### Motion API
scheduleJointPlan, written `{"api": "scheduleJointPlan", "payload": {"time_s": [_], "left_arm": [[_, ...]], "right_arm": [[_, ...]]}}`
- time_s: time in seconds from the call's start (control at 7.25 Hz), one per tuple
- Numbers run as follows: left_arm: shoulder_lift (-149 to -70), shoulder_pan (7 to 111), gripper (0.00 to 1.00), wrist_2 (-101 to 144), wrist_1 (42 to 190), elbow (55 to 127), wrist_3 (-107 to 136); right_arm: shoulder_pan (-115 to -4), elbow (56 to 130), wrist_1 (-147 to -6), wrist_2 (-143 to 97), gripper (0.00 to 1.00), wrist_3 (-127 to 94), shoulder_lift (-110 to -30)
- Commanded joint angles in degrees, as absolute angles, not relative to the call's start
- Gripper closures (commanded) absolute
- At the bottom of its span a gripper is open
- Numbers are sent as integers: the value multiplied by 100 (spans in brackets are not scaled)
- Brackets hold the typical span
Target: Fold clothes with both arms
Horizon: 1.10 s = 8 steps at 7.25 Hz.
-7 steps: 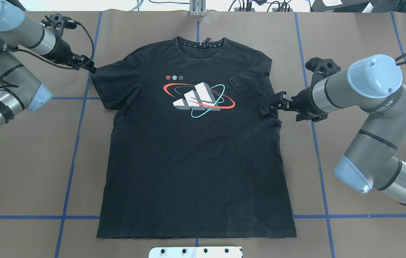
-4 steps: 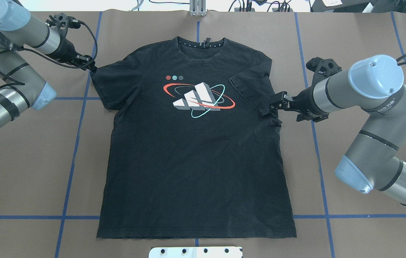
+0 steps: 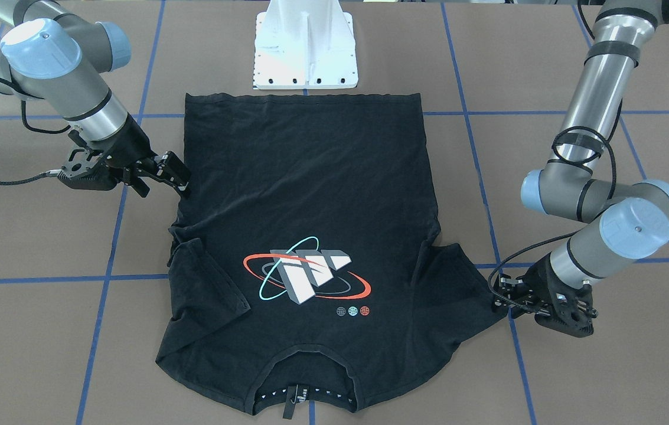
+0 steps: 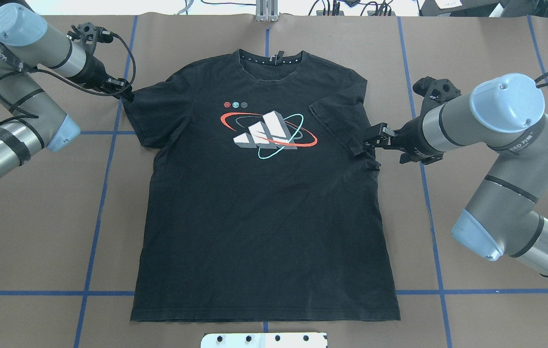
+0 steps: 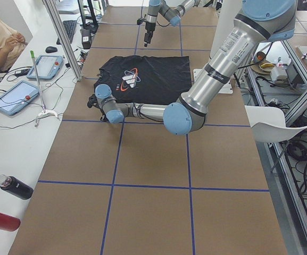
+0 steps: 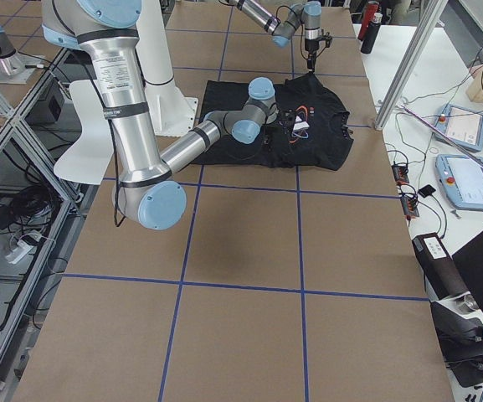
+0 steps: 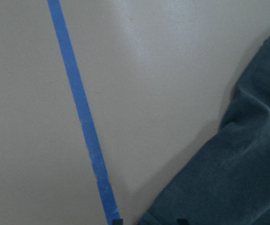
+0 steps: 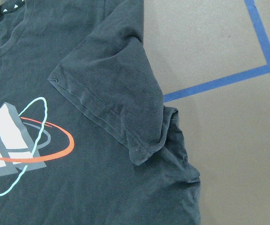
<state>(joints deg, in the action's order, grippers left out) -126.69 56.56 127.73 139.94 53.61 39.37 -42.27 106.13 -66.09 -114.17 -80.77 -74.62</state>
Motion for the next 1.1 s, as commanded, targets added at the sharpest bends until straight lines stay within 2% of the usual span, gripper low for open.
{"api": "scheduleJointPlan", "payload": {"time_s": [0.0,0.14,0.41,0.55,0.69,0.97], "left_arm": [[-12665,5643,62,12771,13992,5335,3937],[-12674,5643,62,12744,13992,5326,3937],[-12665,5643,71,12744,13992,5317,3937],[-12665,5643,91,12735,13992,5309,3964],[-12674,5643,100,12744,13992,5343,4303],[-12552,5686,100,12892,13896,6147,4726]], "right_arm": [[-4228,10608,-6609,-11426,3,-8077,-7462],[-4228,10608,-6609,-11426,3,-8077,-7462],[-4228,10617,-6609,-11426,3,-8077,-7462],[-4228,10608,-6609,-11426,3,-8068,-7462],[-4228,10617,-6609,-11426,3,-8077,-7462],[-4254,10696,-6609,-11443,3,-8077,-7462]]}}
